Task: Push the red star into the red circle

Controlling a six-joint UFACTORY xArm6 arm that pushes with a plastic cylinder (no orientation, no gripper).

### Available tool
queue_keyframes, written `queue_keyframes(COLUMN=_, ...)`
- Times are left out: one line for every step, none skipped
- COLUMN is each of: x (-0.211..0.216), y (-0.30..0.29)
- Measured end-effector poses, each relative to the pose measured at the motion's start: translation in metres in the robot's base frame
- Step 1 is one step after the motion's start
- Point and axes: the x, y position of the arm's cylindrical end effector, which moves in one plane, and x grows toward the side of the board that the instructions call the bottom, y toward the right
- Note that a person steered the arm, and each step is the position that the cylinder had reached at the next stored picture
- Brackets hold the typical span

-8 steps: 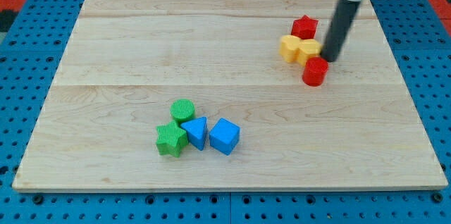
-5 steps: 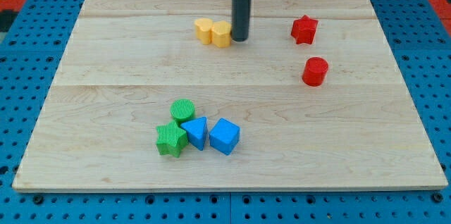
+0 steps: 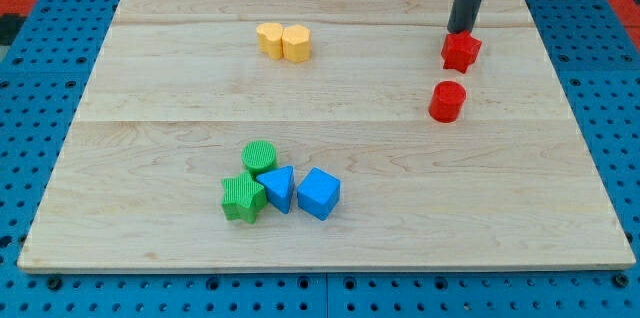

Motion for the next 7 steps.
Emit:
queue_keyframes(x=0.014, y=0.018)
queue_keyframes(x=0.039, y=-0.001)
queue_keyframes(x=0.041, y=-0.014)
queue_keyframes(x=0.042, y=-0.021)
queue_keyframes(x=0.028, y=-0.021)
queue_keyframes(x=0.038, y=-0.032)
queue_keyframes(x=0.072, y=-0.030)
